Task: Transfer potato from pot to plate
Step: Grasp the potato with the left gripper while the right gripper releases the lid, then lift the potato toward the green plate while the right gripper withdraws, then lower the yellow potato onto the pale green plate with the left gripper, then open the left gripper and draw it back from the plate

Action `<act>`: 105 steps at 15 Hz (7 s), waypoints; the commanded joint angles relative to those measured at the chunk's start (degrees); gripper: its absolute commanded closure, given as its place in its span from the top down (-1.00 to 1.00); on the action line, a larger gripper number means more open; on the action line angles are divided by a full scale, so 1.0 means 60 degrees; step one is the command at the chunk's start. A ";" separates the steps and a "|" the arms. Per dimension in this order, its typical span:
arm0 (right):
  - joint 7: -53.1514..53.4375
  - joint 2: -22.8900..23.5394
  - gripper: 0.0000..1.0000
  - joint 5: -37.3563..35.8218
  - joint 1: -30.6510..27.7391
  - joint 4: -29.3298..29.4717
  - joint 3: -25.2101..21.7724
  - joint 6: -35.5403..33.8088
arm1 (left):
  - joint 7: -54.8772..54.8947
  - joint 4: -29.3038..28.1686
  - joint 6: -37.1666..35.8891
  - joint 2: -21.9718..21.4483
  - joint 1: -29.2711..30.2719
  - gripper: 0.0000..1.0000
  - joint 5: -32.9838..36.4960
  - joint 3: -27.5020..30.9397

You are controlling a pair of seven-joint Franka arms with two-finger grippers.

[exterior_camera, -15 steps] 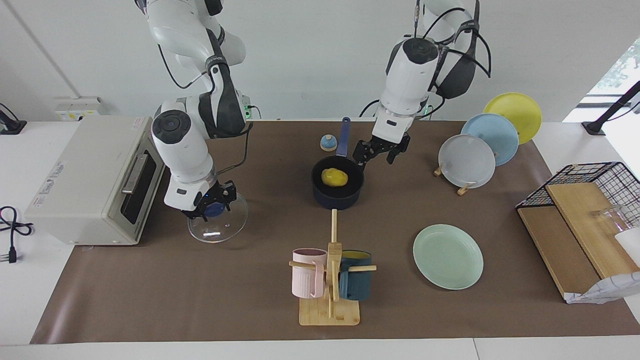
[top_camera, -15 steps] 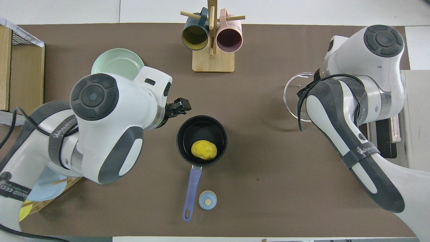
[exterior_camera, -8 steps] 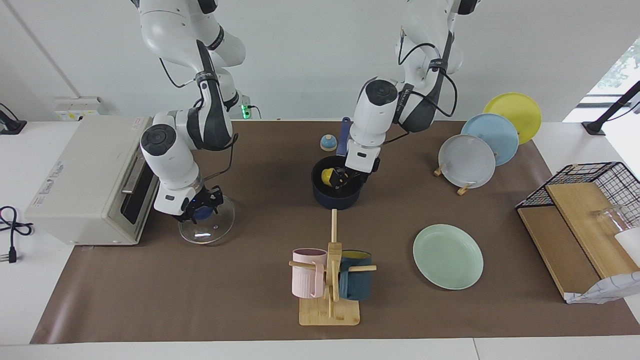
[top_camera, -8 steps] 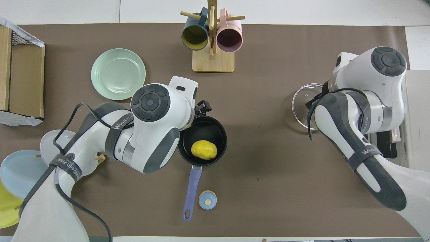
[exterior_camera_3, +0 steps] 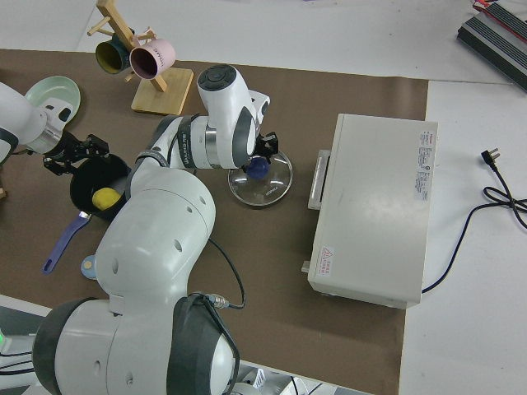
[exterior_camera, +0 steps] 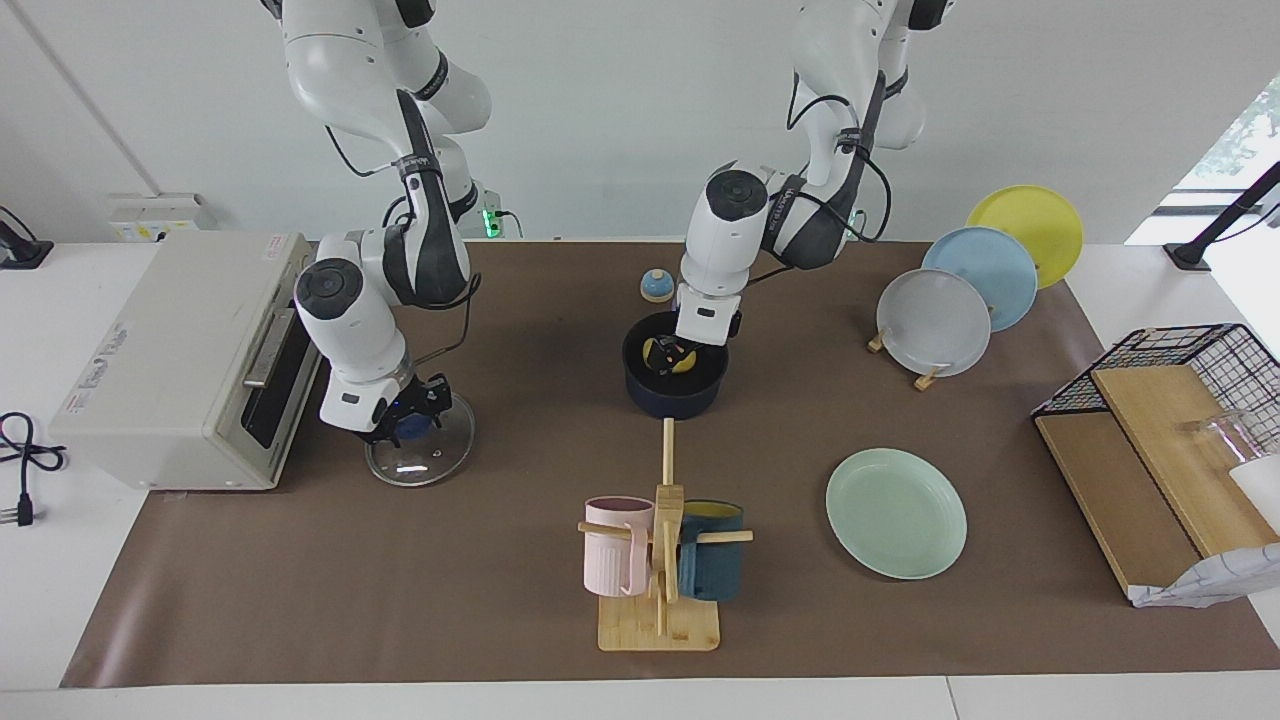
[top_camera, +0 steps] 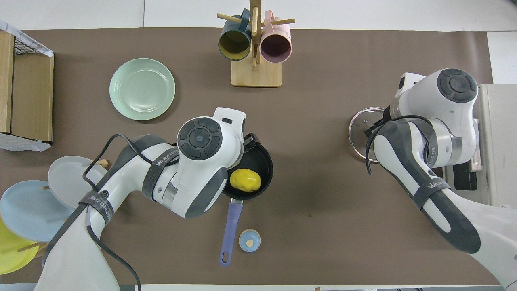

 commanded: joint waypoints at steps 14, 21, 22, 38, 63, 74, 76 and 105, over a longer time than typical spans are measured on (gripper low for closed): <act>0.0288 -0.0833 1.00 0.0177 0.0028 0.0760 0.0146 -0.1239 | -0.1480 -0.1844 0.1802 -0.0330 -0.0836 1.00 -0.0142 0.0149; 0.2731 -0.1084 1.00 0.0207 0.0745 0.2544 0.0234 -0.3991 | -0.1876 -0.1875 0.1804 -0.0301 -0.1070 1.00 -0.0142 0.0134; 0.3127 -0.1084 1.00 0.0221 0.0833 0.2851 0.0248 -0.4401 | -0.1891 -0.1874 0.1804 -0.0286 -0.1085 1.00 -0.0142 0.0134; 0.4582 -0.2548 1.00 0.0470 0.0746 0.3119 0.0117 -0.6530 | -0.1540 -0.1510 0.1016 -0.0534 -0.0837 -0.81 -0.0142 0.0134; 0.4406 -0.3427 1.00 0.0031 0.0497 0.2752 -0.0250 -0.6852 | 0.4903 0.2403 -0.2928 -0.0507 0.4245 -0.92 -0.0979 0.0236; 0.4406 -0.3340 1.00 0.0075 -0.0030 0.2811 -0.0118 -0.6852 | 0.6630 0.2417 -0.0261 0.1472 0.4936 -0.92 0.1288 0.0236; 0.4391 -0.3340 1.00 0.0075 -0.0074 0.2825 -0.0045 -0.6881 | 0.7044 0.2476 -0.0144 0.1530 0.4863 -0.92 0.1366 0.0236; 0.4421 -0.3310 1.00 0.0192 -0.0265 0.2796 -0.0250 -0.7057 | 0.8626 0.4234 -0.4712 0.0449 0.5535 1.00 0.0883 0.0280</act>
